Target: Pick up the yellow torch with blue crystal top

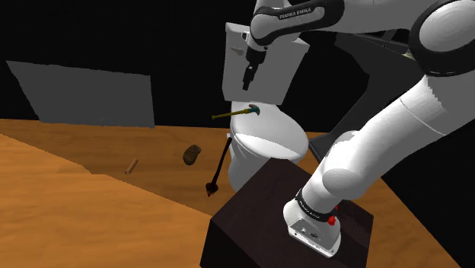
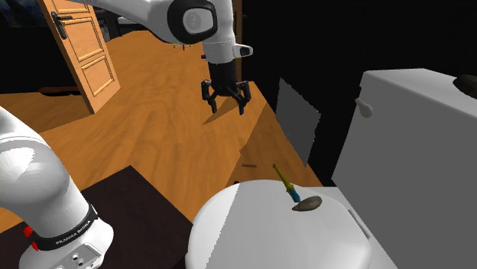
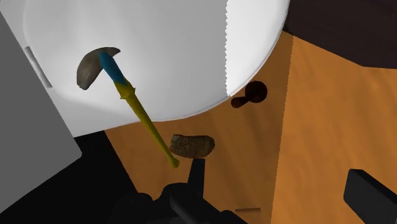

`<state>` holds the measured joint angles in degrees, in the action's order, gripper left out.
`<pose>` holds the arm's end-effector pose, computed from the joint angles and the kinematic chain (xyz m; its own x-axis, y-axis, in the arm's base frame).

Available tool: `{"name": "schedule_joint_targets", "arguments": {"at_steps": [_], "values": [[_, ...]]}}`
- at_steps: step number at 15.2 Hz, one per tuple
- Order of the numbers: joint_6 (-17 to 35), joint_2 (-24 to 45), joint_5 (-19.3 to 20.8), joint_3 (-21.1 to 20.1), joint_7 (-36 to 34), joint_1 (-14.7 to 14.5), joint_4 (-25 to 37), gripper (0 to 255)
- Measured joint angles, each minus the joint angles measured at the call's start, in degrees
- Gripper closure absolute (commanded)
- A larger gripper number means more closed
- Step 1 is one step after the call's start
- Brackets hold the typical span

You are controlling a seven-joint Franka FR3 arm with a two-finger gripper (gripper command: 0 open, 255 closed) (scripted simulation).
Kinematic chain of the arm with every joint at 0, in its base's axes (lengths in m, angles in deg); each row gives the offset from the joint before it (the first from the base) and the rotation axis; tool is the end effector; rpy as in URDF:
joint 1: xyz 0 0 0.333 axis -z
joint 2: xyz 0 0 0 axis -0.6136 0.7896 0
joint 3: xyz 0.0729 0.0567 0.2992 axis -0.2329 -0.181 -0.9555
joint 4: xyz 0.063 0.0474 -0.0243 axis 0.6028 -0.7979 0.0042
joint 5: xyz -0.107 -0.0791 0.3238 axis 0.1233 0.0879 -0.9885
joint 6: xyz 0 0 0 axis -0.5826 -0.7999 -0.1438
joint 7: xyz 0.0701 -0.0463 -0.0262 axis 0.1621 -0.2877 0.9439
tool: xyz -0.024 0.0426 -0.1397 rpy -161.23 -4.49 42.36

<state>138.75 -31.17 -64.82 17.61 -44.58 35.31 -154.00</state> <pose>0.4275 -0.1401 0.4463 0.9290 0.3694 0.0222 0.3665 -0.9266 0.0848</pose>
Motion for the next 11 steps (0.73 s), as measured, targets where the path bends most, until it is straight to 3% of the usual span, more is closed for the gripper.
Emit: {"name": "schedule_joint_targets", "arguments": {"at_steps": [6,11], "values": [[4.2,14.1,-4.7,3.5,10.8,0.4,6.6,0],[5.5,26.0,-9.4,3.8,19.3,2.3,14.0,0]]}}
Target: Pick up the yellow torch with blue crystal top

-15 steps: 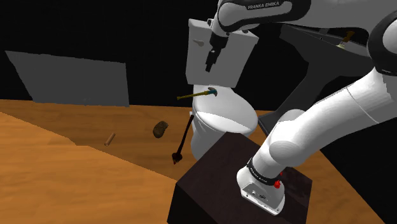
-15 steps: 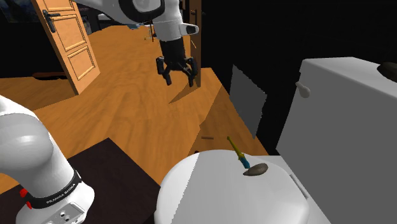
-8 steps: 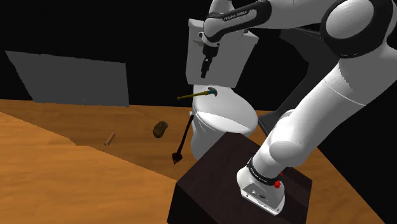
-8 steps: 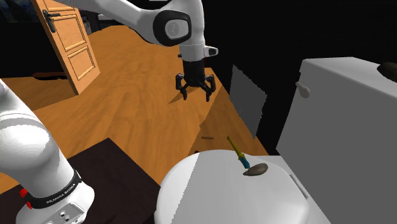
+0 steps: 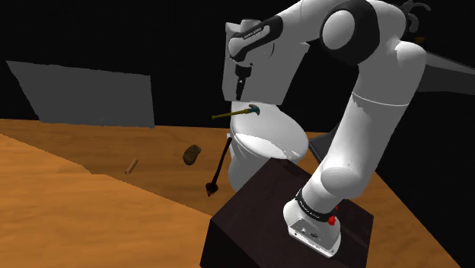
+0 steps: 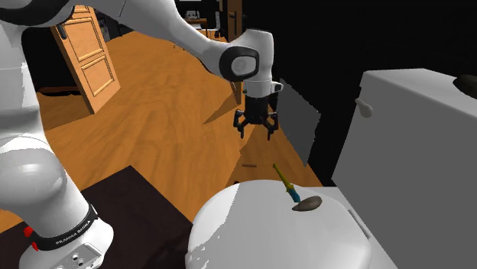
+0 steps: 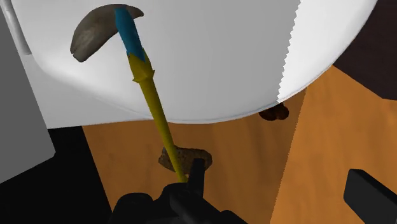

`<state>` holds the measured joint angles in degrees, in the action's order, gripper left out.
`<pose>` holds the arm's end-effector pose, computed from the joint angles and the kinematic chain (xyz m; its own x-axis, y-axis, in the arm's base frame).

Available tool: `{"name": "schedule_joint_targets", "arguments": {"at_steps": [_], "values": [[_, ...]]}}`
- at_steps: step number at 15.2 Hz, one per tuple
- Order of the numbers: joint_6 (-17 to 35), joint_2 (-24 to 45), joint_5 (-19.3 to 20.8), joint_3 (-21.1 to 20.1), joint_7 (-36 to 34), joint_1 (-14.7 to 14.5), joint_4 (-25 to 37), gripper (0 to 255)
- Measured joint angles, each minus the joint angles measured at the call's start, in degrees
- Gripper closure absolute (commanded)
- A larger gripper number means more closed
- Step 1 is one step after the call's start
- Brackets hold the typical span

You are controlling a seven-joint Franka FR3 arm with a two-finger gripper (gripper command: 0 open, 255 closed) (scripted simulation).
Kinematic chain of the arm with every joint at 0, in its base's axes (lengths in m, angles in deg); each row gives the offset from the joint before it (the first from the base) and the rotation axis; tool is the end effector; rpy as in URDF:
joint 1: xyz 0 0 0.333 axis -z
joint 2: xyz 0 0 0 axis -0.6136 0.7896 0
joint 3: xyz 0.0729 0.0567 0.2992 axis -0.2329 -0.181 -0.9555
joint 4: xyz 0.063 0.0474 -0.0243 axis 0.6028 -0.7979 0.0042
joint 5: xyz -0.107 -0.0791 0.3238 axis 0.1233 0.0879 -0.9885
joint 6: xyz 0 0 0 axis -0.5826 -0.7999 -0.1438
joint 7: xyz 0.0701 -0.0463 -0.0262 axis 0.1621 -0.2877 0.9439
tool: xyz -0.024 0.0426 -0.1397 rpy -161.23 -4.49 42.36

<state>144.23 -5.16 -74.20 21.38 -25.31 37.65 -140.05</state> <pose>0.5134 -0.2006 0.3448 0.8601 0.5058 -0.0664 0.5080 -0.8610 0.0227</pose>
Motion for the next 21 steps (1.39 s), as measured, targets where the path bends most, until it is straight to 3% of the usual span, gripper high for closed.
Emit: {"name": "schedule_joint_targets", "arguments": {"at_steps": [6,12,17,21], "values": [[-0.1,14.5,-4.1,-1.9,7.9,3.8,10.9,0],[-2.0,28.7,-5.7,-4.2,13.6,7.8,24.2,0],[-6.2,41.6,-5.9,-6.0,16.6,11.1,39.4,0],[-5.4,44.7,-6.1,-6.5,16.9,11.7,41.5,0]]}}
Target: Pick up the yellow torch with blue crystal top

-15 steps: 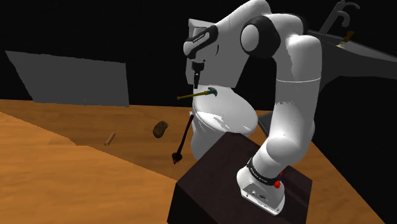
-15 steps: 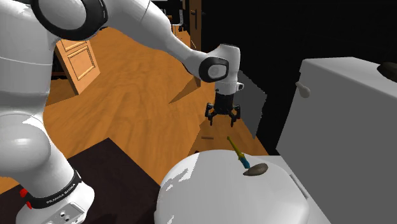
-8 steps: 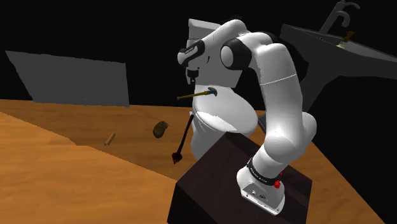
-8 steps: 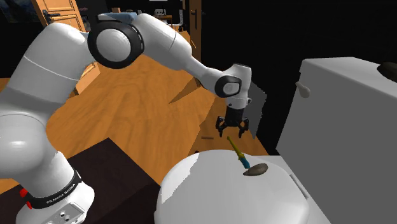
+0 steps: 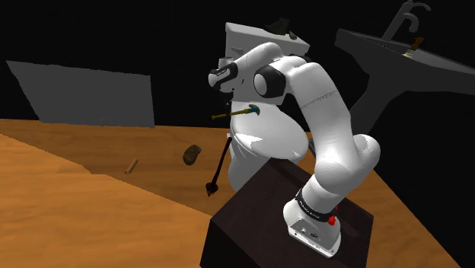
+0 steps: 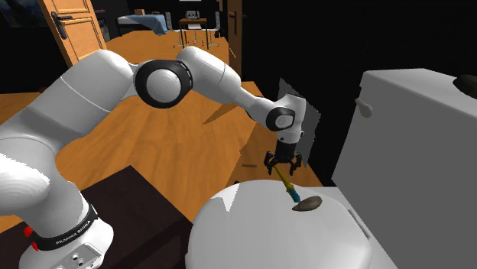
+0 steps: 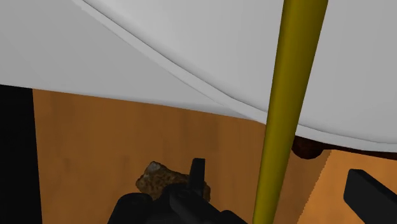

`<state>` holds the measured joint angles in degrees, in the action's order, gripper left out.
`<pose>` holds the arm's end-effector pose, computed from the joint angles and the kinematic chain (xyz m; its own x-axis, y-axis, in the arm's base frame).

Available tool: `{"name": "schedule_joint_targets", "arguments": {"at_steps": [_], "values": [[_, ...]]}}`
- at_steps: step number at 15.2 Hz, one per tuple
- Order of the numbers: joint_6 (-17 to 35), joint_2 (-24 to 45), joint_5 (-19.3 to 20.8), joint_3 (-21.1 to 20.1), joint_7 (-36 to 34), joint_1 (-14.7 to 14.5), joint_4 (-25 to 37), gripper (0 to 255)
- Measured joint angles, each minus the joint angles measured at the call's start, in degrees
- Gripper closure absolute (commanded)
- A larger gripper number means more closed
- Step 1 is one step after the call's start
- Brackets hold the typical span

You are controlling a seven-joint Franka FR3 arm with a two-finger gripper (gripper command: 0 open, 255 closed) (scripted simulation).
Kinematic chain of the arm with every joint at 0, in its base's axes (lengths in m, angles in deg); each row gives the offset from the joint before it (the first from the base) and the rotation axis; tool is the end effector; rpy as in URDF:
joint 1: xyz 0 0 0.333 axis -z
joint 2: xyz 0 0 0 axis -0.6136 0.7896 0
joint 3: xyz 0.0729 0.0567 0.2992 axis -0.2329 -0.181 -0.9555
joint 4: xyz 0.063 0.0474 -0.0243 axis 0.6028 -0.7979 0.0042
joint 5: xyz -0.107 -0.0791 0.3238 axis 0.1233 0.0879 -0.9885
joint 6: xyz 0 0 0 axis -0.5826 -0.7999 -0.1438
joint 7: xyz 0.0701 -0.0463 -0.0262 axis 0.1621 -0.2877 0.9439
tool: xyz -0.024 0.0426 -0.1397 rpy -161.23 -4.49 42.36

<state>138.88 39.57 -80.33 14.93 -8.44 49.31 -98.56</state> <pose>0.6307 -0.2697 0.1370 0.6987 0.6928 -0.1783 0.6879 -0.7191 -0.0982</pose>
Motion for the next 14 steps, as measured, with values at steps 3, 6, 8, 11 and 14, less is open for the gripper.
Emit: {"name": "schedule_joint_targets", "arguments": {"at_steps": [3,6,8,11,14], "values": [[0.6,1.5,-0.2,-0.3,-0.1,0.1,1.6,0],[0.8,2.3,-0.3,-0.4,-0.1,0.2,1.9,255],[0.8,2.5,-0.3,-0.4,-0.1,0.3,2.0,255],[0.8,2.5,-0.3,-0.4,-0.1,0.3,2.0,255],[1.3,2.0,-0.3,-0.4,0.0,0.2,1.1,255]]}}
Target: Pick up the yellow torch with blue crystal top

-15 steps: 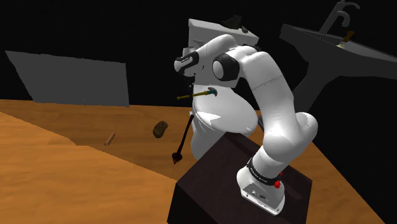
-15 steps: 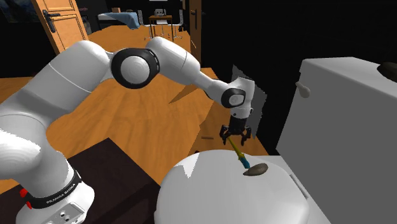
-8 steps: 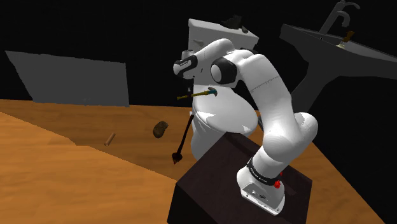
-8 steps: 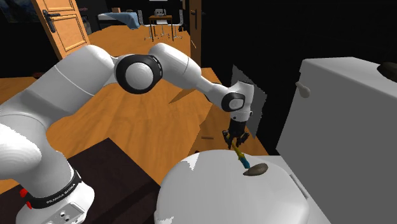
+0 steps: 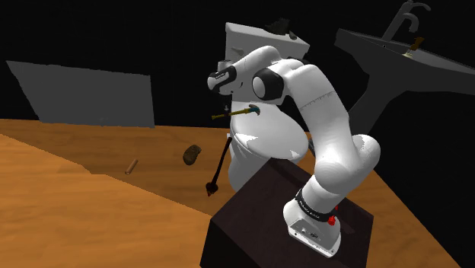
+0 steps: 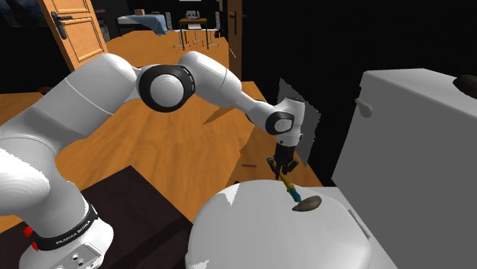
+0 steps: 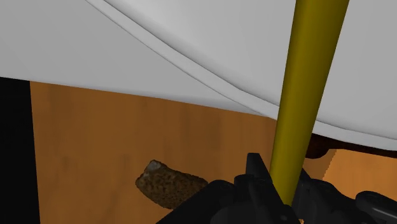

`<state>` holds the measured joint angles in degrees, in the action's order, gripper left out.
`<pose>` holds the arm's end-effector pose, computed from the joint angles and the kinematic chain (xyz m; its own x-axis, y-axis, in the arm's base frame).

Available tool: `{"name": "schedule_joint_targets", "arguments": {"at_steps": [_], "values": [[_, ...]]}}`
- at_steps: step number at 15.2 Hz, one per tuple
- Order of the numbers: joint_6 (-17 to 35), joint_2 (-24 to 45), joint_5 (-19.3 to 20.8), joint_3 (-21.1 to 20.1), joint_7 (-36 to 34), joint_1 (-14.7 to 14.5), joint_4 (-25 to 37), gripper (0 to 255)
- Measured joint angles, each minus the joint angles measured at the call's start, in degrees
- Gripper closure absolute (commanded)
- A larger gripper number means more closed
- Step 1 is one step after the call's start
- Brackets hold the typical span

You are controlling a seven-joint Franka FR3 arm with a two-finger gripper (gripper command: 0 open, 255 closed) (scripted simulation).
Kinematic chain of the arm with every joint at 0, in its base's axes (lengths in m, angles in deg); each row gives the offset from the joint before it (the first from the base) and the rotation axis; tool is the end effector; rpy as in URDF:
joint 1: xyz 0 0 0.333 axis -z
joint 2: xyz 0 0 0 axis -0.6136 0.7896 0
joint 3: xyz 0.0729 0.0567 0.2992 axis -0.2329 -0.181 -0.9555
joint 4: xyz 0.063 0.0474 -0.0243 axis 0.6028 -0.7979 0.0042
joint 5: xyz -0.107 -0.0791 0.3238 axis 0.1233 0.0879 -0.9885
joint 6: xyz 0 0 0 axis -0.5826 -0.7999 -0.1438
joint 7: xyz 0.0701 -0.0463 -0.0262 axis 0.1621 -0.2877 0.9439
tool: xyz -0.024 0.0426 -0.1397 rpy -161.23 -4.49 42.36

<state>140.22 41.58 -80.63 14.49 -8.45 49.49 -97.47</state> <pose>0.6340 -0.2678 0.1209 0.6966 0.6964 -0.1724 0.6922 -0.7156 -0.0937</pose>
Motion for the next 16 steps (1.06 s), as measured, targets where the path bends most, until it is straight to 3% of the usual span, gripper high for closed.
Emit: {"name": "schedule_joint_targets", "arguments": {"at_steps": [16], "values": [[-5.7,-7.7,1.1,1.3,0.3,-0.9,-2.4,255]]}}
